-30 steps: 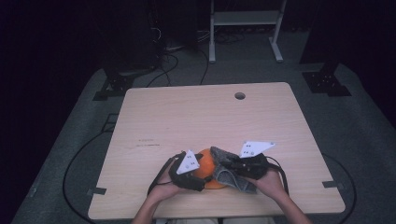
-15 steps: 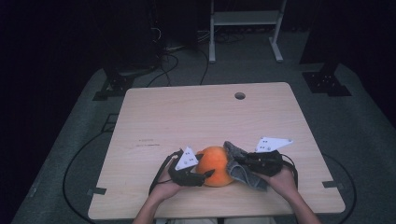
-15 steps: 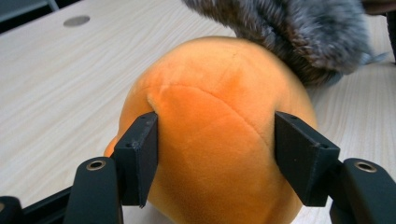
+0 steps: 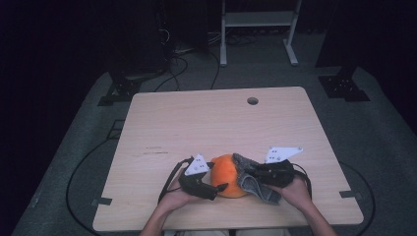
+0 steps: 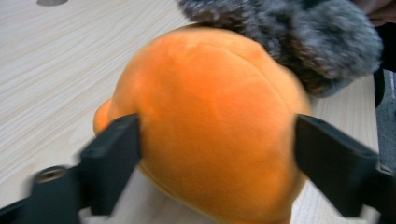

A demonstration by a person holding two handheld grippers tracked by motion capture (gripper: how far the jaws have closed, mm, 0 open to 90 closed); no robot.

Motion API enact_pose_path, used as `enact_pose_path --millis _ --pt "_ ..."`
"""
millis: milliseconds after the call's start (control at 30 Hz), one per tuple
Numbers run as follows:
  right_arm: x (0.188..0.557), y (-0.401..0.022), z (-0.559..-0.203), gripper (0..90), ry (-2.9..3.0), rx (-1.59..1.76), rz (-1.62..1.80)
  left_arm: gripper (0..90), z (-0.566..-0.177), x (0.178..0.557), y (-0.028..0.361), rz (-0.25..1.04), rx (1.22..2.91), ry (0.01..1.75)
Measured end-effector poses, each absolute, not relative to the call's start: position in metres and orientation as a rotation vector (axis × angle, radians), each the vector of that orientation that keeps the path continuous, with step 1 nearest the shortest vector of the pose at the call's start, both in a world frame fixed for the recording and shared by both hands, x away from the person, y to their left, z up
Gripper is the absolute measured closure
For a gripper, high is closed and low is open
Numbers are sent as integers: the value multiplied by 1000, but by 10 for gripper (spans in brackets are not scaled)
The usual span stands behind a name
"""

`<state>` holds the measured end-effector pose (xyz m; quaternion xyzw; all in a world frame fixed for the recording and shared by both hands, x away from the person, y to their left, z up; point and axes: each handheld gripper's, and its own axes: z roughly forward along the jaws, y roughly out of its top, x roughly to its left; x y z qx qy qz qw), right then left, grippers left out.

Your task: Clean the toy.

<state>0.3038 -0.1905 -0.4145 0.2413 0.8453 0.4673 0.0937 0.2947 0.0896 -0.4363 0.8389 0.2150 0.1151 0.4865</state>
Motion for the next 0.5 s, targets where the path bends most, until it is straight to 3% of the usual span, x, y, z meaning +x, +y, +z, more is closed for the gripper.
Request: enact_pose_path --millis 100,333,500 --pt "306 -195 -408 816 2491 748 1372 331 -430 291 85 323 2036 516" --pt "285 -168 -375 816 2493 534 1397 342 -419 276 67 413 2083 407" --pt "289 -163 -382 816 2533 531 1364 342 -422 272 66 438 2114 383"
